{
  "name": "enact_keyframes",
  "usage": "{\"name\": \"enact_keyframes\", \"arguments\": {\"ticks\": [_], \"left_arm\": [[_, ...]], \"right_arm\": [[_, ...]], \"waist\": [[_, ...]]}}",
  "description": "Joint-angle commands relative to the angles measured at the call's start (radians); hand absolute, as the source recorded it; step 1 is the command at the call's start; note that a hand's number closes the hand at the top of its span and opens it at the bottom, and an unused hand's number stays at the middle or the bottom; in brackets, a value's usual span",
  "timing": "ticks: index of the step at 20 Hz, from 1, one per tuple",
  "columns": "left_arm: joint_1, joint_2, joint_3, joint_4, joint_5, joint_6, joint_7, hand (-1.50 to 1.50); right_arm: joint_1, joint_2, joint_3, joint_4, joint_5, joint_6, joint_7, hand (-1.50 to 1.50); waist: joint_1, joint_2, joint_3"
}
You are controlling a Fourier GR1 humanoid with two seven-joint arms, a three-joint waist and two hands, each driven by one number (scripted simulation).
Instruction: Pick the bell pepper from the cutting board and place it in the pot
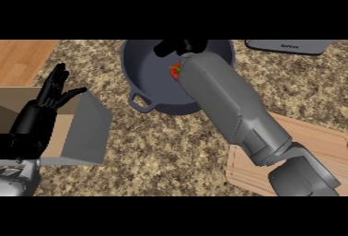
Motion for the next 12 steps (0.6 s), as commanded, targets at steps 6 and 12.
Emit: {"name": "enact_keyframes", "arguments": {"ticks": [6, 12], "left_arm": [[0.085, 0.020, -0.010, 0.122, -0.022, 0.000, 0.067, 0.00], [0.094, 0.035, 0.017, 0.152, -0.015, -0.010, 0.061, 0.00]], "right_arm": [[0.030, 0.000, -0.159, -0.117, -0.206, -0.163, -0.214, -1.50], [0.059, 0.000, -0.195, -0.146, -0.363, -0.062, -0.315, -1.50]], "waist": [[-0.010, 0.001, -0.014], [-0.035, -0.017, -0.016]]}}
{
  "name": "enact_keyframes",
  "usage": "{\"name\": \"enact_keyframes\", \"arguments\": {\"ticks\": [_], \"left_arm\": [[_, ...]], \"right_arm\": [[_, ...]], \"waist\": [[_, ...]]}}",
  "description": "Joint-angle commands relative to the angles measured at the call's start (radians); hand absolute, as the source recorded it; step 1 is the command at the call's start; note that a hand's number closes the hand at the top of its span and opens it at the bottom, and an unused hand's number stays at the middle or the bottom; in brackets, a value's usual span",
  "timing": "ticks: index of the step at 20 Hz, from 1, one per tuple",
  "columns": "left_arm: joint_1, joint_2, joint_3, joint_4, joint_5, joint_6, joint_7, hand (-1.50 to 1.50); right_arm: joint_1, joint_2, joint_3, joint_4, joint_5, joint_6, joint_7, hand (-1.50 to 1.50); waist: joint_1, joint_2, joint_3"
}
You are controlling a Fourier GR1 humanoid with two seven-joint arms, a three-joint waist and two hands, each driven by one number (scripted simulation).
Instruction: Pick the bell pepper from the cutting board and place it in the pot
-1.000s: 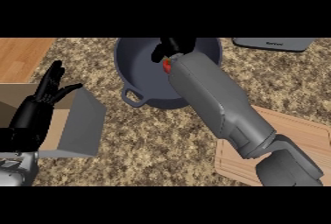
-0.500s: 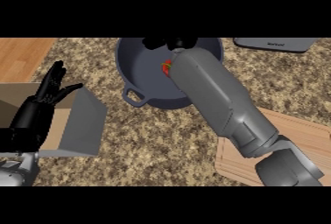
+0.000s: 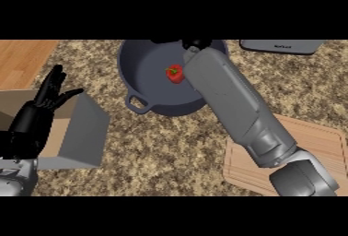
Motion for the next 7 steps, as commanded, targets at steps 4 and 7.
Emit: {"name": "enact_keyframes", "arguments": {"ticks": [4, 7], "left_arm": [[0.108, 0.023, -0.002, 0.122, -0.031, 0.003, 0.065, 0.00], [0.126, -0.004, 0.009, 0.162, -0.035, 0.021, 0.036, 0.00]], "right_arm": [[0.084, 0.000, -0.012, -0.044, -0.159, 0.057, -0.158, -1.50], [0.142, 0.000, -0.031, -0.088, -0.204, 0.112, -0.217, -1.50]], "waist": [[-0.032, -0.011, -0.017], [-0.078, -0.020, -0.017]]}}
